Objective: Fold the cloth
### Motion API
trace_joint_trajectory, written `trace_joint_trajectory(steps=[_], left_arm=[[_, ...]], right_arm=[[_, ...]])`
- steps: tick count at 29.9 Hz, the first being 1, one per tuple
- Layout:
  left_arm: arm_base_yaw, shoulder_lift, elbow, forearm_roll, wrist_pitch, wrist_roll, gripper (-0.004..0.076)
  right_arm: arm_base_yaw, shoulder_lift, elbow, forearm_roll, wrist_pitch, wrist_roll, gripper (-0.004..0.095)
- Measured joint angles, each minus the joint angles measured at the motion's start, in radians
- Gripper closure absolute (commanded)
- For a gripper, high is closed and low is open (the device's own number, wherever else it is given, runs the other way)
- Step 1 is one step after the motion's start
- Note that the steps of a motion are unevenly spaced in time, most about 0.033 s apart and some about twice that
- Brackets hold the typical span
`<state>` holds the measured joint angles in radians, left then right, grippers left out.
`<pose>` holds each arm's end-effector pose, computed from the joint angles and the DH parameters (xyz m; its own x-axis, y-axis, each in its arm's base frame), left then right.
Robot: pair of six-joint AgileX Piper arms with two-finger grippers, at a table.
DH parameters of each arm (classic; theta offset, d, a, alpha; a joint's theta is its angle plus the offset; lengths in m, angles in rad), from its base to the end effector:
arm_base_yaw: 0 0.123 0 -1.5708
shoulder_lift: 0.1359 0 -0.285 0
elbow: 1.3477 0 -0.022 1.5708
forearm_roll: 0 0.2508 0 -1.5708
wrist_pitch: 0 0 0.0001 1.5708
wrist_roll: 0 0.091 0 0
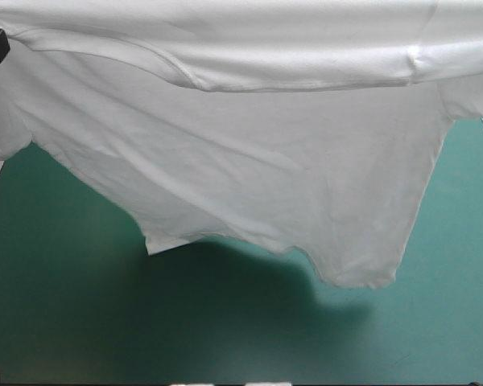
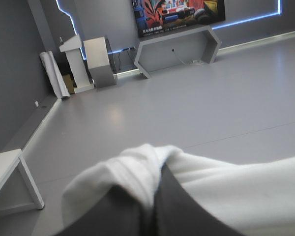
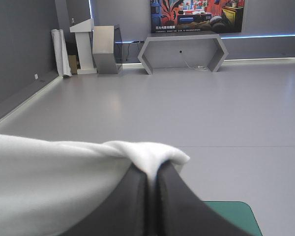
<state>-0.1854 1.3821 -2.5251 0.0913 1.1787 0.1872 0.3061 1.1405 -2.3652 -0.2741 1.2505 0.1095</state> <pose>0.1376 -0.0180 0.6560 0.0730 0.2097 -0.9750 0.0870 0.9726 0.2157 0.0528 -0.0078 0.6501 0.0685 0.0431 -0.9967 -0.0484 0.9980 0.0399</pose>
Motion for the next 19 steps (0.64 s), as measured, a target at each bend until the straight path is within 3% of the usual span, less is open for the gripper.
trace_joint_trajectory(steps=[6,11,19], left_arm=[[0.0,-0.008,0.002,0.001,0.043,0.016,0.0734],[0.0,-0.004,0.104,-0.002,0.039,0.017,0.0734],[0.0,0.151,0.335,-0.091,-0.108,0.022,0.0734]], right_arm=[[0.0,0.018,0.03,0.008,0.0,-0.011,0.0922],[0.0,0.082,0.115,-0.006,0.0,-0.011,0.0922],[0.0,0.272,0.311,-0.079,-0.062,0.018,0.0922]])
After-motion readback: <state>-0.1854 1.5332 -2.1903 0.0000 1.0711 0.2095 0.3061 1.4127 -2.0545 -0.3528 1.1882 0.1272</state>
